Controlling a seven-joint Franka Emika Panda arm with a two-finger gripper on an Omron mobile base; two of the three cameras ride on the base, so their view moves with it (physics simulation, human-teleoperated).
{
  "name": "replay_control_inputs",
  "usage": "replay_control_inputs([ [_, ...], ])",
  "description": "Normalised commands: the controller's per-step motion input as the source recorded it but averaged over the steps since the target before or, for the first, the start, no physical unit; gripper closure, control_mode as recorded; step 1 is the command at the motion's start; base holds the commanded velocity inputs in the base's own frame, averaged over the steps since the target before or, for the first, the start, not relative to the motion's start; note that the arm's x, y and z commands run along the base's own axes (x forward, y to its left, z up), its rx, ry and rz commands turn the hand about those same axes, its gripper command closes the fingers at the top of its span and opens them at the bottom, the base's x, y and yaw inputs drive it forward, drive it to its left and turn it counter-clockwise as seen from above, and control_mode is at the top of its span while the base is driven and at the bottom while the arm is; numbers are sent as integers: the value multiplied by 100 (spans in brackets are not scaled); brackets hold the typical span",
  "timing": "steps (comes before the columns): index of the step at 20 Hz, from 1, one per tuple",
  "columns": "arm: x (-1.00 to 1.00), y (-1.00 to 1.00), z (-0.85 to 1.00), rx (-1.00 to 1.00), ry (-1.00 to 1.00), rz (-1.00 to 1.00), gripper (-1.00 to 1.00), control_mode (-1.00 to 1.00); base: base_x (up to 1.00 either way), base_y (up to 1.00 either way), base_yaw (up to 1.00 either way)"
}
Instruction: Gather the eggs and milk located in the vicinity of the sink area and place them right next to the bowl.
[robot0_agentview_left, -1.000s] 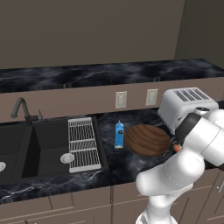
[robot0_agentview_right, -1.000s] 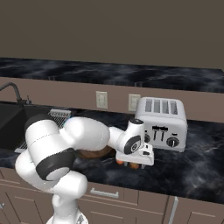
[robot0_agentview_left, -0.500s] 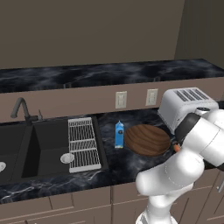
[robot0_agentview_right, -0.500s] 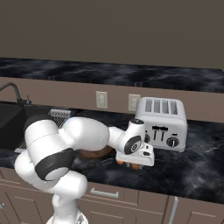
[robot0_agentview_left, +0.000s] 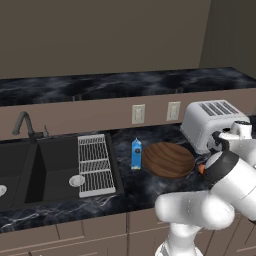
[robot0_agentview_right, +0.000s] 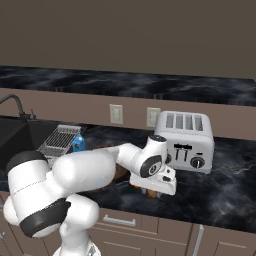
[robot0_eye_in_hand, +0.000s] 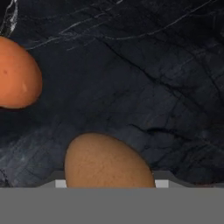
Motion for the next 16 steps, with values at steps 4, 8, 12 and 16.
replay_control_inputs([
  [4,-32,64,0,0,-13,0,100,-100,0,0,0],
  [8,-7,66,3,0,-6,0,100,-100,0,0,0],
  [12,0,58,3,0,-3,0,100,-100,0,0,0],
  [16,0,49,0,0,-7,3,100,-100,0,0,0],
])
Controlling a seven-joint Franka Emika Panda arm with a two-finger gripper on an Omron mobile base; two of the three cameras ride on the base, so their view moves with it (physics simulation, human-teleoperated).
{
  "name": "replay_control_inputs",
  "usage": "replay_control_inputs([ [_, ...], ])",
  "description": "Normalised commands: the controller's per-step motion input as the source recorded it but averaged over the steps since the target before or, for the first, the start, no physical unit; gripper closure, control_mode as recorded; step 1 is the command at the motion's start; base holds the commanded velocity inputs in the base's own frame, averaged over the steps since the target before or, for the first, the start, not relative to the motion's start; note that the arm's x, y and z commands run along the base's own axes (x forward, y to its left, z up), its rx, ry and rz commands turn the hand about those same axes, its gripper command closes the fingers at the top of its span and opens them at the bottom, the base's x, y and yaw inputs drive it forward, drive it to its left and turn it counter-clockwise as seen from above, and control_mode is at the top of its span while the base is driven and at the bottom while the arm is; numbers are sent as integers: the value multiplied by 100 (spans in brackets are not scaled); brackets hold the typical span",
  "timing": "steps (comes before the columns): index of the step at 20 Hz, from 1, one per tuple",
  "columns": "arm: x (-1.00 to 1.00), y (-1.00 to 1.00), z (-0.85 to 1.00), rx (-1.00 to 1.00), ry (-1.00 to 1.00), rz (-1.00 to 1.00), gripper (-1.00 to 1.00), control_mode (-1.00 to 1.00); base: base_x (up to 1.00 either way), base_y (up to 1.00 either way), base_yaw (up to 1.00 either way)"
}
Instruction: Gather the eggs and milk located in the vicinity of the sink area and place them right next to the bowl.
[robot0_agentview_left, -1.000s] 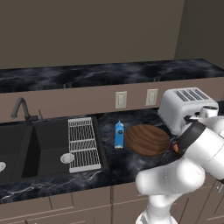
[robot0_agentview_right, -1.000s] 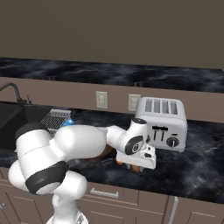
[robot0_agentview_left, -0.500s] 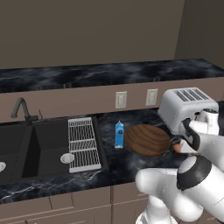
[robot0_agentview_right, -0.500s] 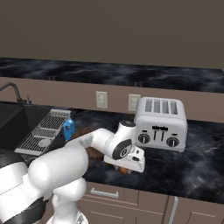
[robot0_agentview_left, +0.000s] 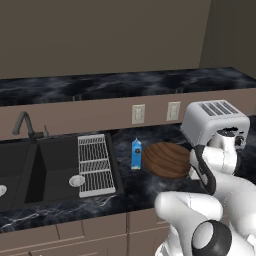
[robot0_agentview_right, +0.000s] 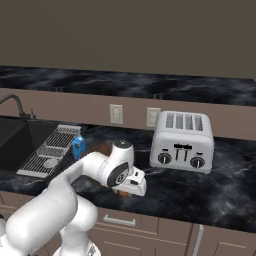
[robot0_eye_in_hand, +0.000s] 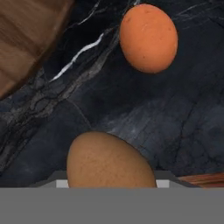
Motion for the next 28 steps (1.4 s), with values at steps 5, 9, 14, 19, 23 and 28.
replay_control_inputs([
  [5,-1,37,0,0,-17,13,100,-100,0,0,0],
  [9,-2,26,0,0,-9,20,100,-100,0,0,0],
  [14,-3,25,-1,0,-4,16,100,-100,0,0,0],
  [19,-11,20,-9,0,0,11,100,-100,0,0,0],
  [23,-4,2,-12,0,0,6,100,-100,0,0,0],
  [28,0,7,-31,0,-1,2,100,-100,0,0,0],
])
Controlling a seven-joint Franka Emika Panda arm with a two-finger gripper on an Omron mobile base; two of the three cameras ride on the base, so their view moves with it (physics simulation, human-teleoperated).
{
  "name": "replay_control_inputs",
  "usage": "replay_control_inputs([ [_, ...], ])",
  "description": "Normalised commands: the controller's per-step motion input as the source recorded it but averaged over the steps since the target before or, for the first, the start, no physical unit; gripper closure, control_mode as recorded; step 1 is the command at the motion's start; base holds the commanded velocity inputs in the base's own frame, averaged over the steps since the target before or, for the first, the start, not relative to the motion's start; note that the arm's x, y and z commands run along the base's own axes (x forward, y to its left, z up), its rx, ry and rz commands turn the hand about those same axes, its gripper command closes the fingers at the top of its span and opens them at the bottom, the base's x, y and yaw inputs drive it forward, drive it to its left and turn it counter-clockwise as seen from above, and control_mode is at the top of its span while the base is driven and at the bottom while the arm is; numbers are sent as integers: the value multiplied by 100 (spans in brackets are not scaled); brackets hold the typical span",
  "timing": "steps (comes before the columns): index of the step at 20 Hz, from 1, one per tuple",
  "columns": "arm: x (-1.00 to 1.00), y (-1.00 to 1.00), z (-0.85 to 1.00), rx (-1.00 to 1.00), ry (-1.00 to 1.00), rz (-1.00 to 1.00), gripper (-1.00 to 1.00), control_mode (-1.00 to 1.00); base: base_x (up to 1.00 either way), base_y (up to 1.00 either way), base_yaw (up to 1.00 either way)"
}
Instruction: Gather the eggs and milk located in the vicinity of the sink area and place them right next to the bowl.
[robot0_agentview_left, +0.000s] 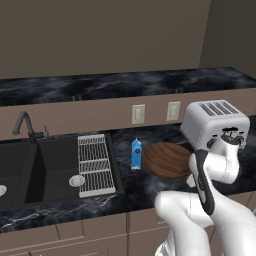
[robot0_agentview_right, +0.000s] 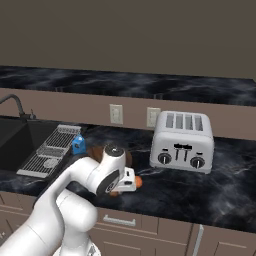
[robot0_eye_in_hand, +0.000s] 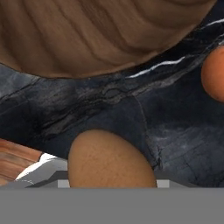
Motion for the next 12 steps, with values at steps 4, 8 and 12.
replay_control_inputs([
  [4,0,12,-47,0,-2,0,100,-100,0,0,0],
  [8,0,18,-38,-1,-3,0,100,-100,0,0,0],
  [12,-1,21,-6,0,-5,0,100,-100,0,0,0],
])
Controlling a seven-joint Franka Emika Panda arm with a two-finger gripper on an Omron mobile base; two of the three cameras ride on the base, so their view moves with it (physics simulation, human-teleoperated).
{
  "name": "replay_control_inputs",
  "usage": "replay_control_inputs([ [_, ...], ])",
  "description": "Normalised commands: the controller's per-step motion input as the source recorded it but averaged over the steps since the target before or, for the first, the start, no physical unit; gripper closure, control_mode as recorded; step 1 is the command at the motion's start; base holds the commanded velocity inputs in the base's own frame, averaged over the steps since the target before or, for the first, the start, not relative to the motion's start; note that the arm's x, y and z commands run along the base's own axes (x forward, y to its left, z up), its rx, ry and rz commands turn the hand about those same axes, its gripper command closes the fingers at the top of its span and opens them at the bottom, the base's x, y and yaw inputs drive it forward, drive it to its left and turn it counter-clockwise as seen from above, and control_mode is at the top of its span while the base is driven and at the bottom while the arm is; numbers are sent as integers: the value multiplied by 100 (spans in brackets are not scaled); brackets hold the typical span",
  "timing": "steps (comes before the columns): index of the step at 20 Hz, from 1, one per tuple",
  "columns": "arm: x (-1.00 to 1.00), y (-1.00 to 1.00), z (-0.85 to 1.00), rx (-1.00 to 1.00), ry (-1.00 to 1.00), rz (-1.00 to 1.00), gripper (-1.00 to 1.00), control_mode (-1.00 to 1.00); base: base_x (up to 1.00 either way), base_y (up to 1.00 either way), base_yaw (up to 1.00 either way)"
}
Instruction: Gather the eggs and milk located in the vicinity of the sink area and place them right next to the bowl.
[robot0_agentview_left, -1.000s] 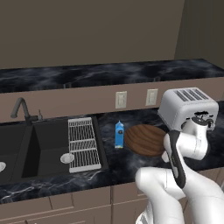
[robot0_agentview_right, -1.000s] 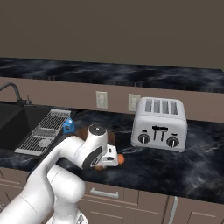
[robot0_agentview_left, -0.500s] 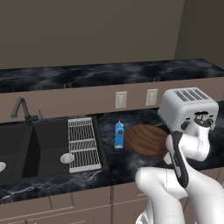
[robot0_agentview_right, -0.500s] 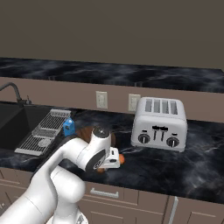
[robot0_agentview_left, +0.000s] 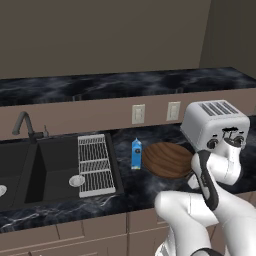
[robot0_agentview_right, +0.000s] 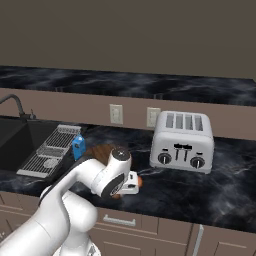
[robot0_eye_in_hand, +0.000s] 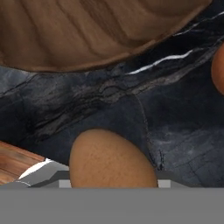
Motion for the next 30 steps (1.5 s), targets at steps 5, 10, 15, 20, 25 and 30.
replay_control_inputs([
  [5,-10,23,-2,0,-7,0,100,-100,0,0,0],
  [10,-23,20,-9,0,-1,-3,100,-100,0,0,0],
  [15,-15,36,-1,0,0,-12,100,-100,0,0,0],
  [20,-2,46,0,-1,0,-19,100,-100,0,0,0],
  [25,-16,41,0,-5,0,-18,100,-100,0,0,0],
  [30,-19,49,0,-9,0,-17,100,-100,0,0,0],
])
